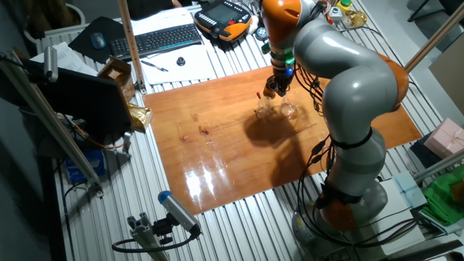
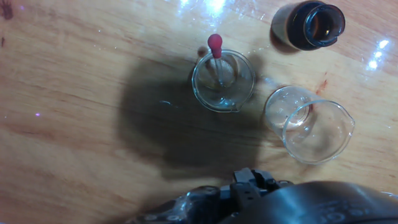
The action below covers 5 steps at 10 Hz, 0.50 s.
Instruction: Transfer liquid using a dropper
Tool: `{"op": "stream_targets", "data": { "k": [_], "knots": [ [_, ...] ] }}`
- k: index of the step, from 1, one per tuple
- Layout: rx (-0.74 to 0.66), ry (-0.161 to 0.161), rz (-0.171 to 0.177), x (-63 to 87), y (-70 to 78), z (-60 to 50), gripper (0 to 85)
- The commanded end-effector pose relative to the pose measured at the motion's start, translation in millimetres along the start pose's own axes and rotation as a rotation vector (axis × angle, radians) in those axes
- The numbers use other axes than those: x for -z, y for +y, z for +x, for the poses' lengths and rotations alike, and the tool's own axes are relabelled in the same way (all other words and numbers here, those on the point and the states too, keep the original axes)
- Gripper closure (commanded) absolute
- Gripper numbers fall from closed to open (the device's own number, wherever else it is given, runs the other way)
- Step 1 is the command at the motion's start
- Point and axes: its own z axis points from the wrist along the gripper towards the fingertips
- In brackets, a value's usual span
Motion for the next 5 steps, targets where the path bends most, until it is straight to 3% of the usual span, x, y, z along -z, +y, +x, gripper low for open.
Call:
{"op": "stream_targets", "data": {
  "k": [1,2,3,4,5],
  "knots": [
    [-0.027,-0.002,-0.002,-0.1,0.0,0.0,84.0],
    [-0.056,-0.019,-0.024,-0.1,0.0,0.0,84.3],
    [-0.068,-0.020,-0.072,-0.1,0.0,0.0,84.3],
    [-0.062,0.003,-0.058,-0.1,0.0,0.0,84.3],
    [-0.077,-0.001,-0.020,-0.1,0.0,0.0,84.3]
  ]
}}
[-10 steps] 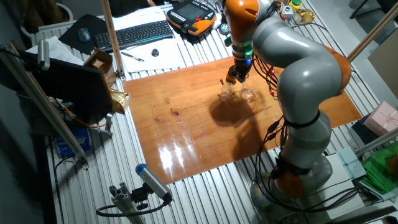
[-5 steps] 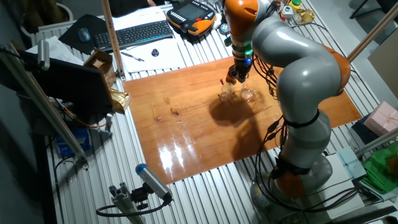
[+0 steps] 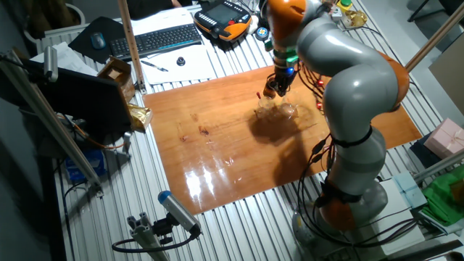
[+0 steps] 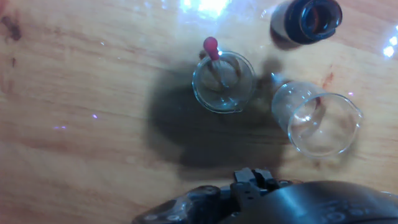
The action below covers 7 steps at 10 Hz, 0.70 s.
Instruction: Transfer liquid using a dropper
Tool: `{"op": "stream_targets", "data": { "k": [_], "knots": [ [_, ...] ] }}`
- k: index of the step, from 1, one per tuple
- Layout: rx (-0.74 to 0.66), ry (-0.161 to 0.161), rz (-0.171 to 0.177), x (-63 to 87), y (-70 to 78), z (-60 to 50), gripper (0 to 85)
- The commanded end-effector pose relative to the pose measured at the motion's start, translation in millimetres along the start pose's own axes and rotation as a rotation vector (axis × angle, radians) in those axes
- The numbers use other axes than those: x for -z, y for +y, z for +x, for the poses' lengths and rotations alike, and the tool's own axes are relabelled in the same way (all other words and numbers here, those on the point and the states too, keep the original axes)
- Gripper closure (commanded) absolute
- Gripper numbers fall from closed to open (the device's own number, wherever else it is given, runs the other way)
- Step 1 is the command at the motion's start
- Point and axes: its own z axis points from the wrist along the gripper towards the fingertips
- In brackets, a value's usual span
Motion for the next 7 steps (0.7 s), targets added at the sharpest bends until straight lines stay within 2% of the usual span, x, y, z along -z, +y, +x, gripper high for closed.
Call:
{"op": "stream_targets", "data": {
  "k": [1,2,3,4,5,6,7],
  "knots": [
    [-0.009,-0.018,0.019,0.4,-0.1,0.1,84.3],
    [0.001,-0.029,0.007,0.4,-0.1,0.1,84.3],
    [0.022,-0.028,-0.007,0.4,-0.1,0.1,84.3],
    [0.035,-0.046,-0.023,0.4,-0.1,0.1,84.3],
    [0.028,-0.055,-0.012,0.4,-0.1,0.1,84.3],
    [0.014,-0.040,-0.014,0.4,-0.1,0.1,83.0],
    [-0.002,-0.033,-0.018,0.4,-0.1,0.1,75.3]
  ]
}}
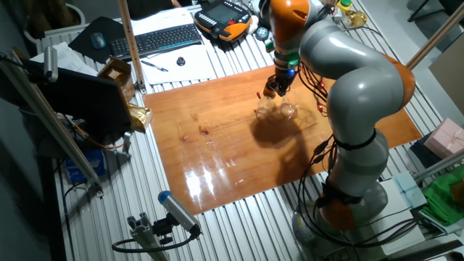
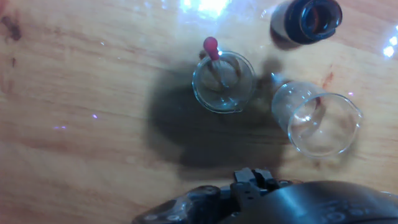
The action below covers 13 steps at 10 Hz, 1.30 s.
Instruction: Transfer liquid using a dropper
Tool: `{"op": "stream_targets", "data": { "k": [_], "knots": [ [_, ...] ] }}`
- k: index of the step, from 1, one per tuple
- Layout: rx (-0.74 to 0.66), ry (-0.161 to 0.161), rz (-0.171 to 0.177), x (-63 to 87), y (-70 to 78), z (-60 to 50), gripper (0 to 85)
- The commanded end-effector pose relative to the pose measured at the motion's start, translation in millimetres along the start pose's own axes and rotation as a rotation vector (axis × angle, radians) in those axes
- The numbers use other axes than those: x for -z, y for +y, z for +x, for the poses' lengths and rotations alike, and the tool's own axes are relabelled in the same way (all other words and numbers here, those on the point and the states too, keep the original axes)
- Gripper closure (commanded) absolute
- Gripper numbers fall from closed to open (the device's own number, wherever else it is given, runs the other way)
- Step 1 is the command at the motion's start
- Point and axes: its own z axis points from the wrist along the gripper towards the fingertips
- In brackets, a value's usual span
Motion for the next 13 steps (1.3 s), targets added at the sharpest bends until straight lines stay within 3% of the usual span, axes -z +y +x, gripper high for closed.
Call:
{"op": "stream_targets", "data": {
  "k": [1,2,3,6,9,13],
  "knots": [
    [-0.016,0.009,0.009,4.7,6.4,-9.1,67.7],
    [-0.025,0.024,0.037,9.3,12.6,-19.0,62.0],
    [-0.041,0.029,0.031,8.0,18.0,-26.9,57.7],
    [-0.061,-0.008,0.039,-12.4,30.1,-54.3,44.0],
    [-0.063,-0.038,0.046,-27.7,37.9,-77.4,40.0],
    [-0.054,-0.055,0.035,-46.4,37.9,-93.9,38.0]
  ]
}}
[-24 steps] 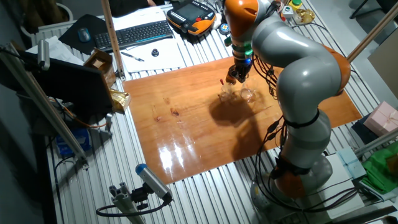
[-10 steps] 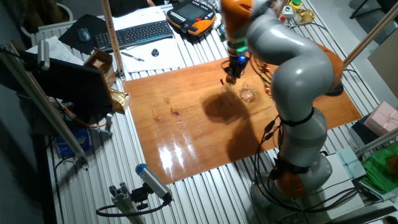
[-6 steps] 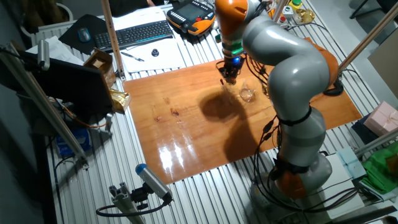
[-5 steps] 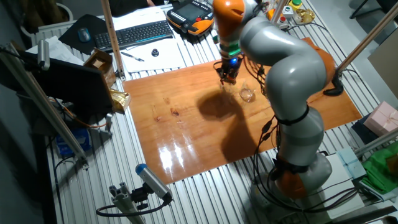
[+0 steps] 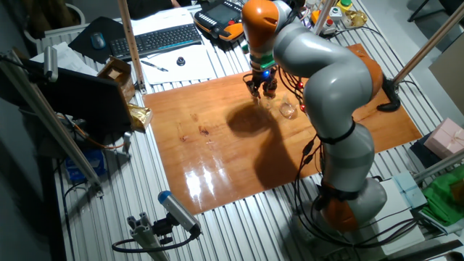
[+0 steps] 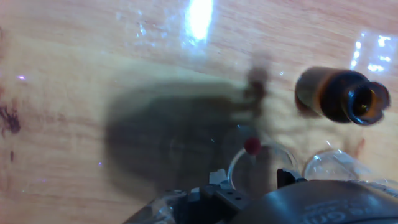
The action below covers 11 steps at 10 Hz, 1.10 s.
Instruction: Transfer liquid using a dropper
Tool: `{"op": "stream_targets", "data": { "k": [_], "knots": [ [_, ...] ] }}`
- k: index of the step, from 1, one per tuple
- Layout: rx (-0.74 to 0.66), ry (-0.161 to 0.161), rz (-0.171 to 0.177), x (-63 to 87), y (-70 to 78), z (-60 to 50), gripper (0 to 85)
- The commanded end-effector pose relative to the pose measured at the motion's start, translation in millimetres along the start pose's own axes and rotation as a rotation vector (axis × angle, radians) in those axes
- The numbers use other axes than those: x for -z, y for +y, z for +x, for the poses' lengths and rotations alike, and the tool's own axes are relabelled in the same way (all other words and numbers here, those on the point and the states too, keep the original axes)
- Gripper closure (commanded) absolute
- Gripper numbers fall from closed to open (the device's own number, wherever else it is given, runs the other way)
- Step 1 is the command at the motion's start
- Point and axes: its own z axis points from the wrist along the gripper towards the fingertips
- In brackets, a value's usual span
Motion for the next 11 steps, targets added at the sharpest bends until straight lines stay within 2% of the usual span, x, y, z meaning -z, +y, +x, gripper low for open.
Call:
{"op": "stream_targets", "data": {
  "k": [1,4,7,9,11],
  "knots": [
    [0.012,-0.002,0.002,-3.4,-1.6,-4.8,37.7],
    [0.033,-0.009,-0.012,-15.3,-6.2,-17.2,38.0],
    [0.045,-0.017,0.004,-22.8,-6.8,-18.0,39.3],
    [0.054,-0.031,-0.004,-34.8,-7.5,-18.1,40.3],
    [0.059,-0.033,-0.008,-37.7,-5.8,-17.7,42.3]
  ]
}}
